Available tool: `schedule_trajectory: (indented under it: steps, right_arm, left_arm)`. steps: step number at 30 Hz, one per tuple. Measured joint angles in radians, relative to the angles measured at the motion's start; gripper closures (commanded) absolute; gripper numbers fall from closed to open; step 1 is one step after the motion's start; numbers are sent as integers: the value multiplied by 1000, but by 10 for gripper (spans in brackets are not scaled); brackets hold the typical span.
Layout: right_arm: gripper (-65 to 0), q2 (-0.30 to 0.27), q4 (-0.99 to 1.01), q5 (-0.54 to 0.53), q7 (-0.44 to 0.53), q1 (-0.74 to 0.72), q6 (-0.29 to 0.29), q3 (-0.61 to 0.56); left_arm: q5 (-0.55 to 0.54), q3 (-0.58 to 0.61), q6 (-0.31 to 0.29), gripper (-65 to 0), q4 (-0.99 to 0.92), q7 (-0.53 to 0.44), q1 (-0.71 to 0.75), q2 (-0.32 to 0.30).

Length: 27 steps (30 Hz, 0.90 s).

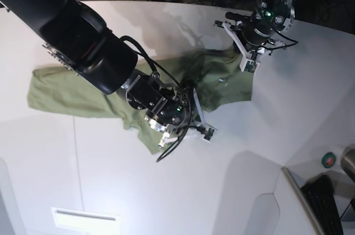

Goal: Layout the t-shirt on the table in an organized manner, then fold the t-shirt properly
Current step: 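Drag the shirt across the table with the right gripper to spread it, then grasp the shirt edge with both grippers and lay it flat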

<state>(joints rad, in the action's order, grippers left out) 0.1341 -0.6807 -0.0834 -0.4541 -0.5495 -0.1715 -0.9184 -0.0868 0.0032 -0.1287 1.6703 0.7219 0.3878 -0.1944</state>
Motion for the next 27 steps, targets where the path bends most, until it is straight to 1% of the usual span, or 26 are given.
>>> schedule_trajectory:
  steps: [1,6,8,9,11,14,17,19,21,24,27]
  right_arm:
    - [0,-2,0,-3,14,-1,0,0]
    - [0,-4,0,-3,15,-1,0,1]
    - [0,-22,-42,2,8,3,0,1]
    - [0,-41,-85,2,-3,9,0,9]
    - [0,-83,-220,-3,-66,36,0,83]
    - [0,-153,-477,0,-193,73,-1,244]
    - [0,-235,-747,4,-325,118,5,361]
    - [0,-294,-909,-2,-401,187,1,429]
    - [0,-346,-1031,-7,-476,283,-1,483]
    - [0,-389,-1161,-12,-518,469,-2,575]
    - [0,-399,-1243,-15,-500,657,-4,679]
  left_arm:
    - [0,-2,0,0,0,0,0,-1]
    - [0,-2,0,0,0,0,-8,-5]
    - [-1,-2,-2,0,-2,6,-24,-5]
    - [-1,-2,-2,0,-8,6,-39,-5]
    - [0,-3,-2,0,-34,3,-82,-4]
    - [1,0,-2,0,-106,6,-170,-3]
    - [-5,-3,-2,0,-123,4,-238,-5]
    - [-7,-2,-3,0,-121,0,-272,-3]
    - [-9,6,-3,0,-120,-1,-295,-1]
    - [-12,13,-3,0,-116,-1,-298,4]
    - [-17,16,-8,0,-88,2,-259,0]
